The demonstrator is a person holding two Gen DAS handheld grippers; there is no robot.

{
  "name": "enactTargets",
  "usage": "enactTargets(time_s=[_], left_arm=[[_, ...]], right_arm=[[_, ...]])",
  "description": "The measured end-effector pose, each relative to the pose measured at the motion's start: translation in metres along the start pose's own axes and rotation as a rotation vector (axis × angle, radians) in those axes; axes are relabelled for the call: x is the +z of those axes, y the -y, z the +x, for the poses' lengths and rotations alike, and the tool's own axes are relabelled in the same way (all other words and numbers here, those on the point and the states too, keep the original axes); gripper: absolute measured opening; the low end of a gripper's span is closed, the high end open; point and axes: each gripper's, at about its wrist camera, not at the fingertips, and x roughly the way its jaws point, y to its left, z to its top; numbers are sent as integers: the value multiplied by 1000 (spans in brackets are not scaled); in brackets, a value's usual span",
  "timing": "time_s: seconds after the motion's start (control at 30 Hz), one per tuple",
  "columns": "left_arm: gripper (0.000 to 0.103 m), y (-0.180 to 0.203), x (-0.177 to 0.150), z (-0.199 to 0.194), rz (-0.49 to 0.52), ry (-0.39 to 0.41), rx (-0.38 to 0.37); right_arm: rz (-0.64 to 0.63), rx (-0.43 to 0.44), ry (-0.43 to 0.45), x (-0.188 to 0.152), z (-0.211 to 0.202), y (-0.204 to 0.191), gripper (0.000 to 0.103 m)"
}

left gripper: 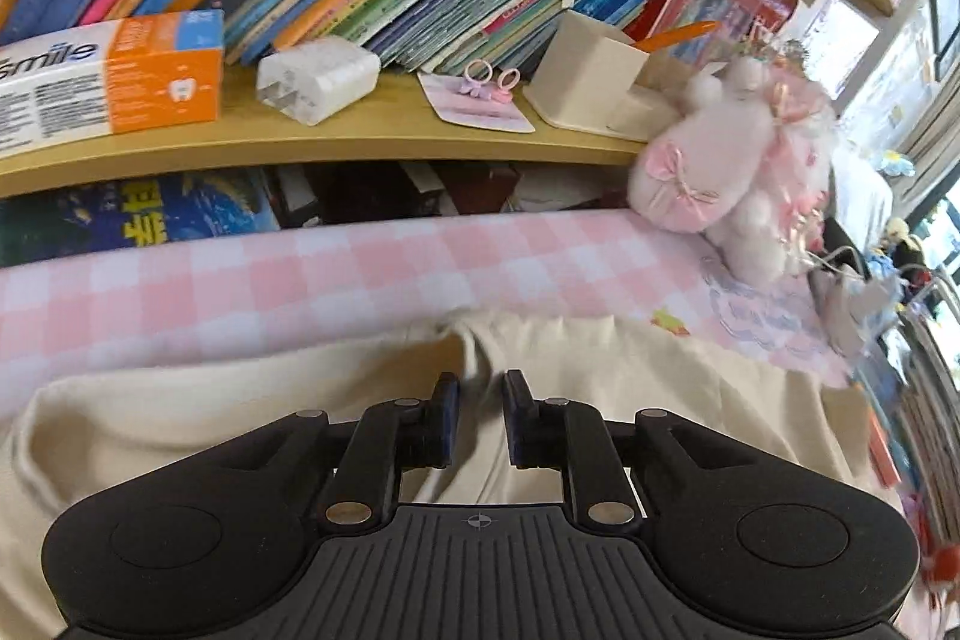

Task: Fold clothes
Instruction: 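Pull the collar with the left tool while the right tool holds the hem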

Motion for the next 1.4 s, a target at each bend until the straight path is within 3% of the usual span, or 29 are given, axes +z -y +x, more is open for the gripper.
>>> enactTargets(time_s=[0.07,0.23,0.3,0.4,0.5,0.53,0.6,0.67,0.73,0.87,0.97,1.03,1.2,1.4], left_arm=[[3,-1,9,6,-9,22,35],[3,-18,31,20,-102,38,82],[4,-25,36,27,-134,29,69],[8,-27,41,26,-91,0,47],[24,-34,40,7,-89,0,11],[34,-39,38,-3,-96,16,-4],[39,-50,31,-30,-91,67,-24],[40,-65,23,-57,-61,96,8],[40,-82,12,-82,-6,95,92],[40,-112,-13,-115,94,43,266],[41,-132,-31,-131,115,-2,332],[48,-142,-41,-136,128,-24,357],[49,-147,-54,-127,202,-55,395],[50,-154,-55,-125,205,-20,361]], right_arm=[[-2,7,5,-1,0,1,15],[-17,20,7,-2,-1,3,15],[-31,28,7,-1,0,3,15],[-39,35,8,0,1,3,15],[-44,41,9,0,1,4,15],[-45,43,10,0,1,4,15],[-48,45,12,0,1,4,15],[-53,44,14,0,1,4,15],[-56,43,19,-1,1,3,15],[-57,34,19,-1,1,1,15],[-57,27,19,-1,1,0,15],[-50,18,13,0,1,-1,15],[11,-12,-29,-1,-8,-2,23],[49,-72,-38,-24,-45,-7,28]])
